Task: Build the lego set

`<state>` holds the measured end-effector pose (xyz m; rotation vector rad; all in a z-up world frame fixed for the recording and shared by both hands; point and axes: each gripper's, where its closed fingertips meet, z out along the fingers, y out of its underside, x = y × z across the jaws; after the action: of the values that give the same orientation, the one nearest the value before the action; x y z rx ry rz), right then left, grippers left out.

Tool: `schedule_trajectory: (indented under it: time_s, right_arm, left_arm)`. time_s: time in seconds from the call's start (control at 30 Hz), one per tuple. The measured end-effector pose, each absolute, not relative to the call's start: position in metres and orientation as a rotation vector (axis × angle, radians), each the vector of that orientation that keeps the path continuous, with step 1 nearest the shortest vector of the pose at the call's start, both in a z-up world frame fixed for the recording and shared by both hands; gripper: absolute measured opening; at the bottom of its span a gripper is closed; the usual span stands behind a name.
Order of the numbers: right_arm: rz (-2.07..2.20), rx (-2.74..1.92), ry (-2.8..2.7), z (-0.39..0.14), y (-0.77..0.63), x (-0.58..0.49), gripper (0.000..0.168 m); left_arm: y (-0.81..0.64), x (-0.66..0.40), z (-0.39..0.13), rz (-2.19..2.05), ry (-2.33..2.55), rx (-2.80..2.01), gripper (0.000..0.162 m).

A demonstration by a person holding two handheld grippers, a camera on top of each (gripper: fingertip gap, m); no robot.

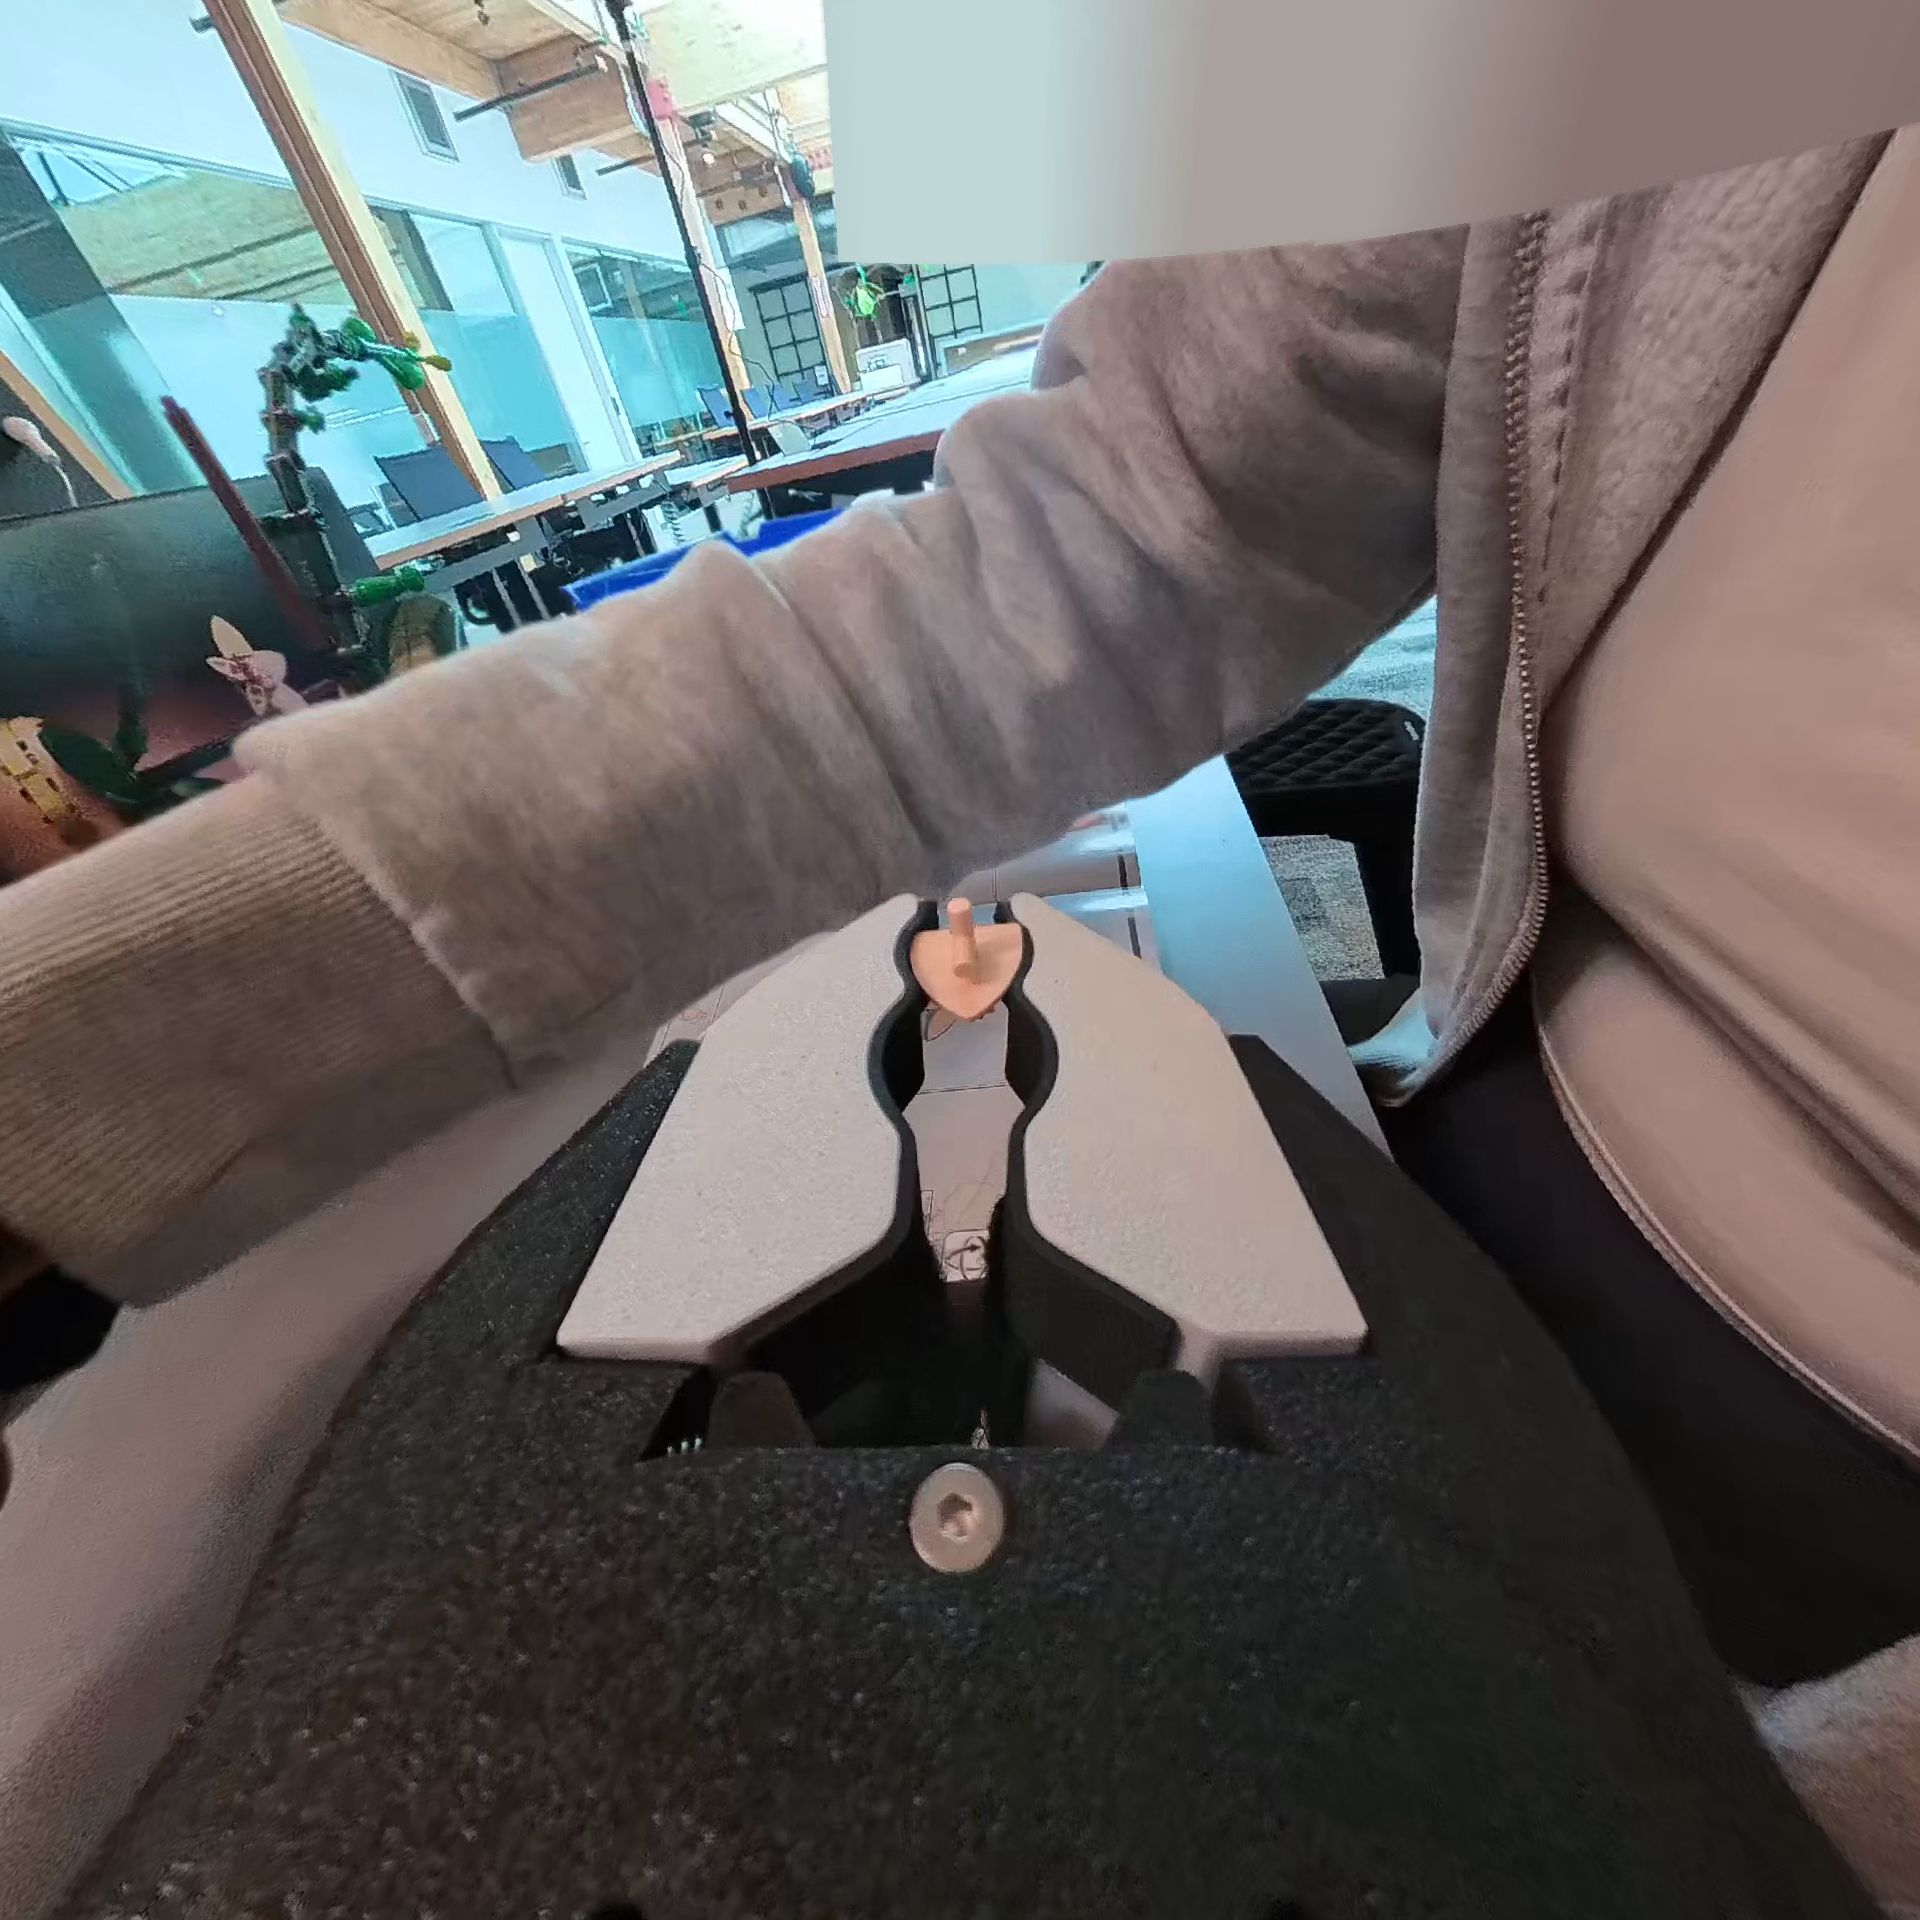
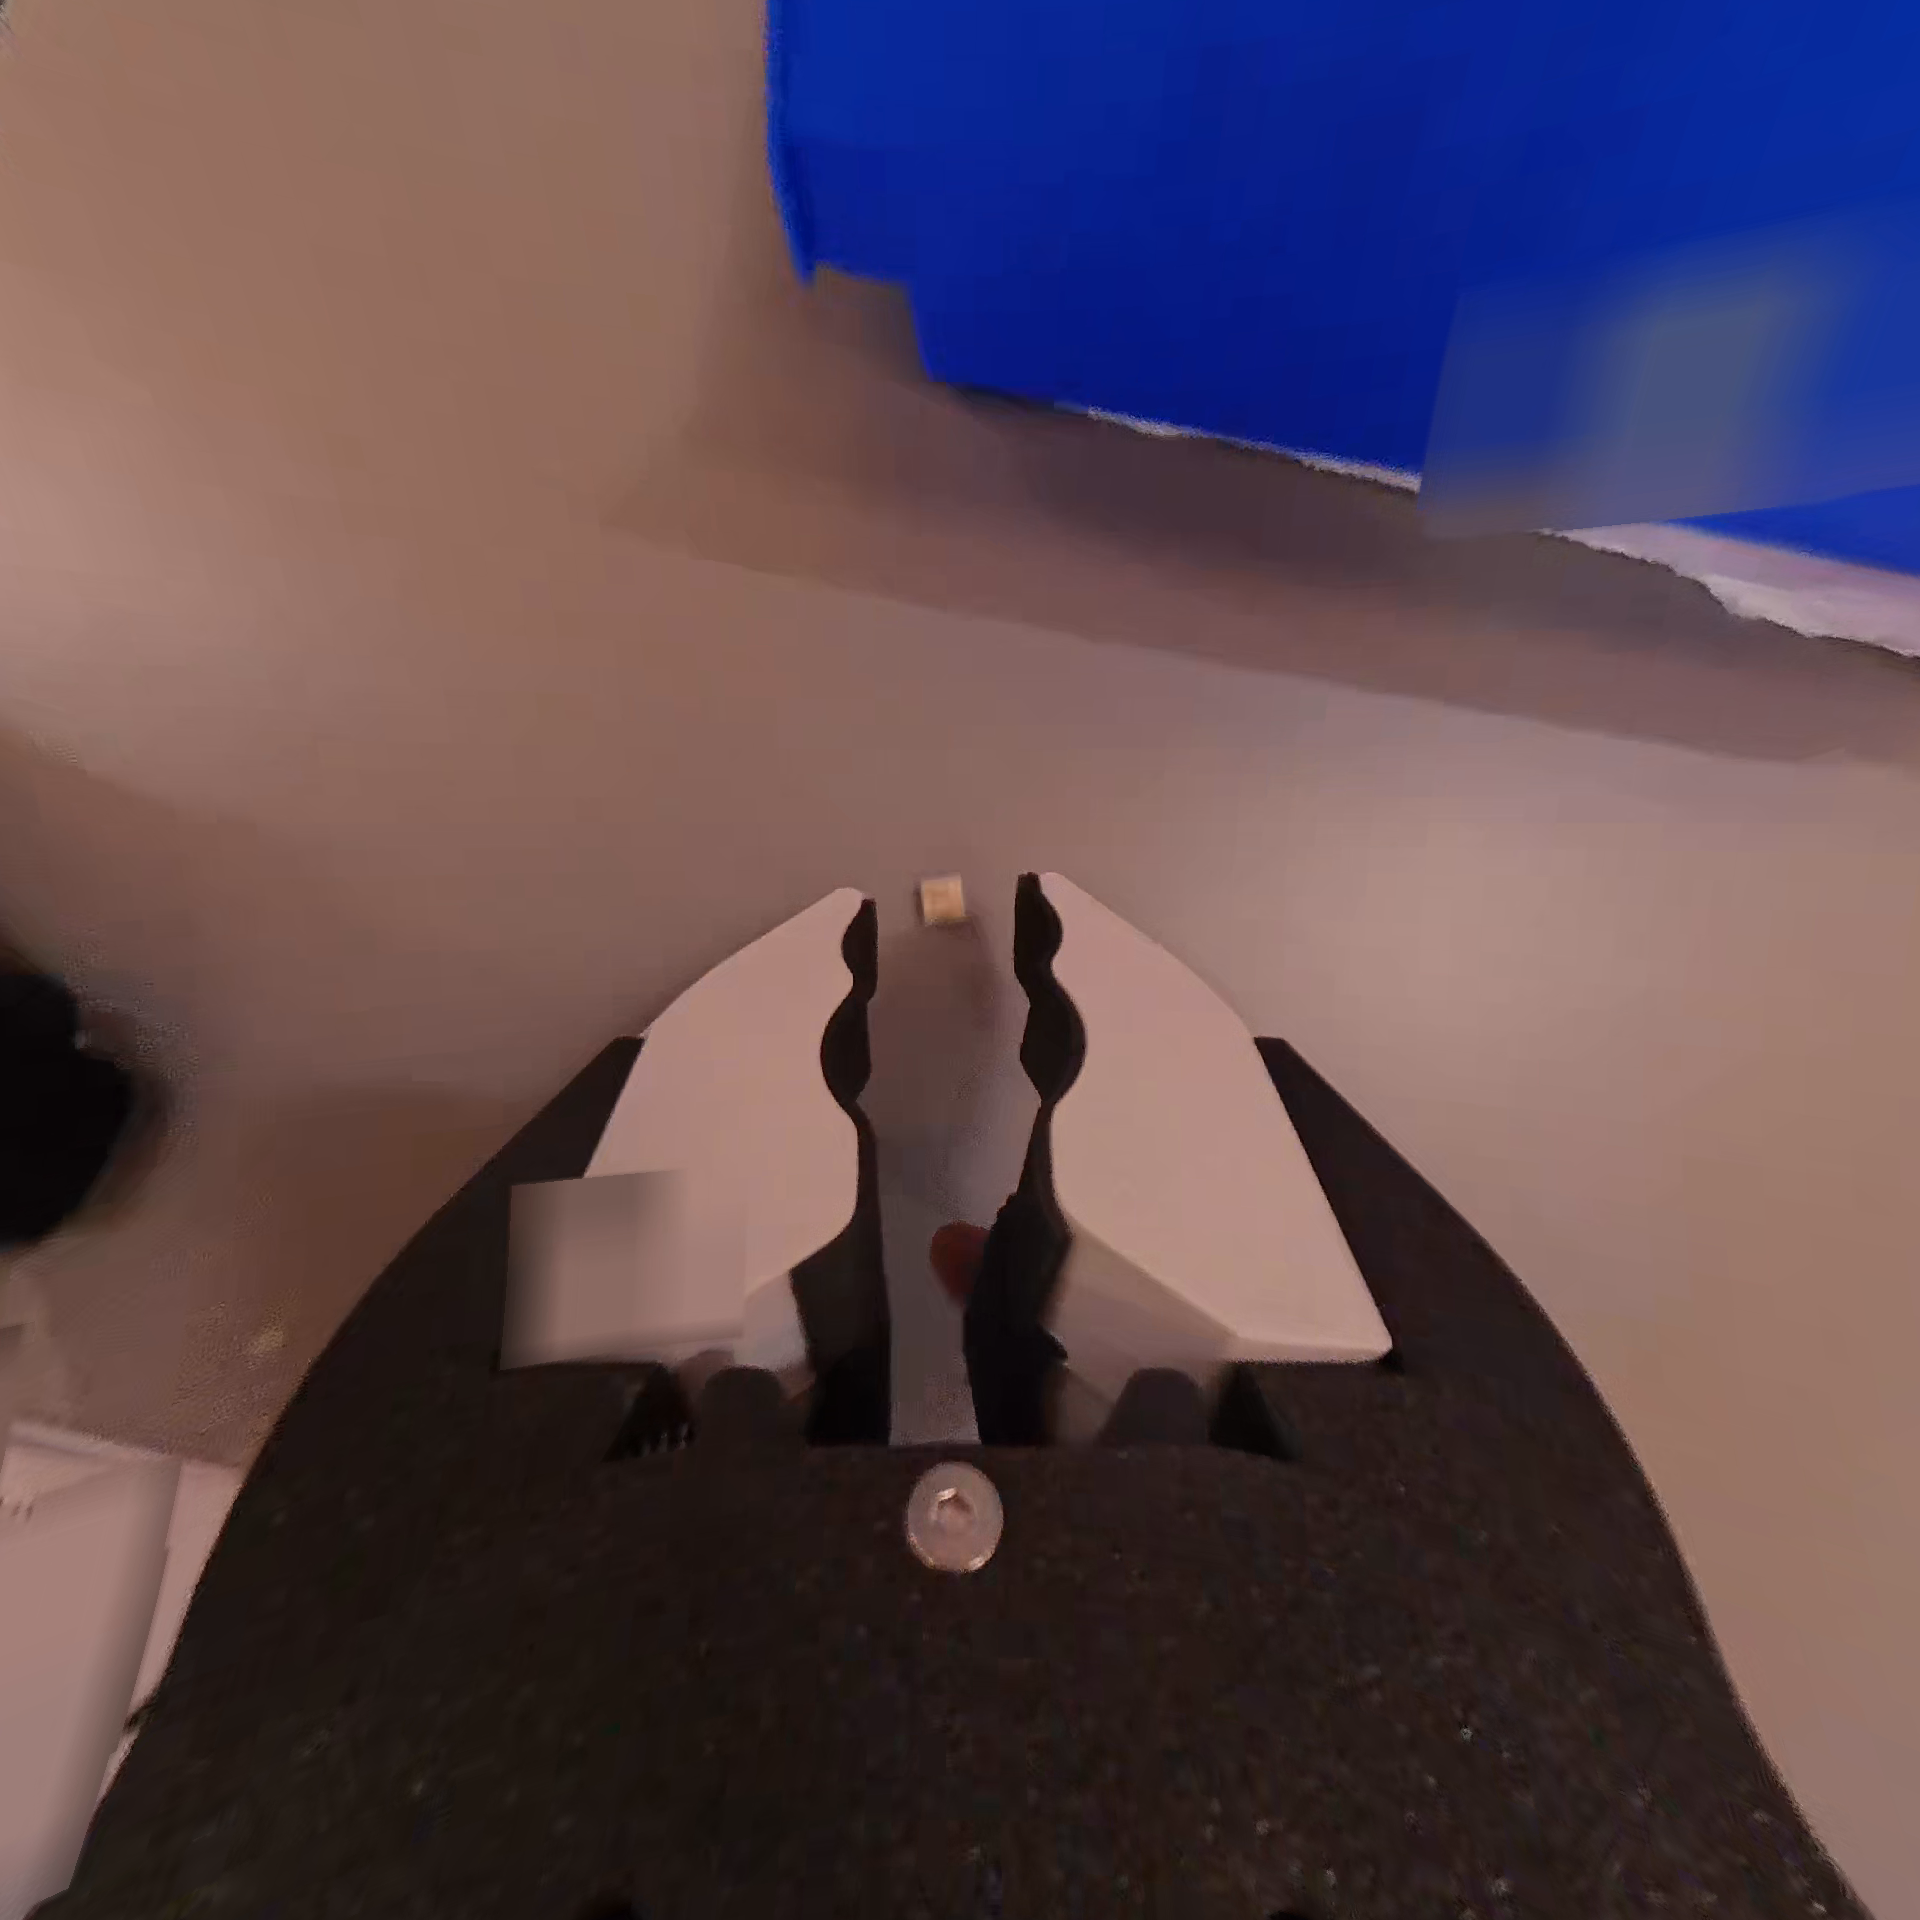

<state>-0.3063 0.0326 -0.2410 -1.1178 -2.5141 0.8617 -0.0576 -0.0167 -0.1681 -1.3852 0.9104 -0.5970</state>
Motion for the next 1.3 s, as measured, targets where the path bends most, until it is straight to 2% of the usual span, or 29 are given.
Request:
schedule_trajectory:
  time_s: [0.03,0.07,0.17,0.43,0.53,0.57,0.6,0.87,0.93,1.0,1.1,1.3]
  right_arm:
    - [0.865,-1.141,-2.536,-0.251,0.030,-0.312,0.009]
    - [0.930,-1.139,-2.546,-0.256,0.023,-0.315,0.003]
    - [0.850,-1.101,-2.590,-0.255,0.026,-0.310,0.000]
    - [1.043,-1.152,-2.381,-0.209,0.047,-0.259,0.000]
    - [0.972,-1.139,-2.386,-0.218,0.050,-0.253,0.000]
    - [0.950,-1.142,-2.387,-0.223,0.050,-0.257,0.014]
    - [0.951,-1.137,-2.393,-0.227,0.048,-0.262,0.019]
    - [0.982,-1.154,-2.445,-0.250,0.042,-0.298,0.022]
    - [0.975,-1.152,-2.444,-0.255,0.041,-0.301,0.020]
    - [1.017,-1.154,-2.447,-0.256,0.037,-0.303,0.007]
    - [0.978,-1.117,-2.462,-0.252,0.038,-0.297,0.007]
    - [0.932,-1.219,-2.264,-0.190,0.047,-0.213,0.007]
  left_arm:
    - [-0.017,-0.057,-0.168,-0.601,0.911,-1.387,0.010]
    - [-0.017,-0.057,-0.169,-0.600,0.914,-1.390,0.010]
    - [-0.017,-0.057,-0.171,-0.591,0.917,-1.397,0.011]
    - [-0.016,-0.057,-0.175,-0.577,0.930,-1.420,0.011]
    - [-0.014,-0.052,-0.176,-0.576,0.946,-1.423,0.011]
    - [-0.014,-0.052,-0.178,-0.570,0.953,-1.428,0.011]
    - [-0.014,-0.051,-0.179,-0.562,0.959,-1.434,0.011]
    - [-0.014,-0.056,-0.178,-0.561,0.944,-1.434,0.011]
    - [-0.014,-0.055,-0.179,-0.562,0.946,-1.434,0.011]
    - [-0.015,-0.055,-0.179,-0.564,0.946,-1.434,0.011]
    - [-0.015,-0.055,-0.178,-0.565,0.944,-1.432,0.011]
    - [-0.015,-0.056,-0.178,-0.562,0.940,-1.432,0.011]
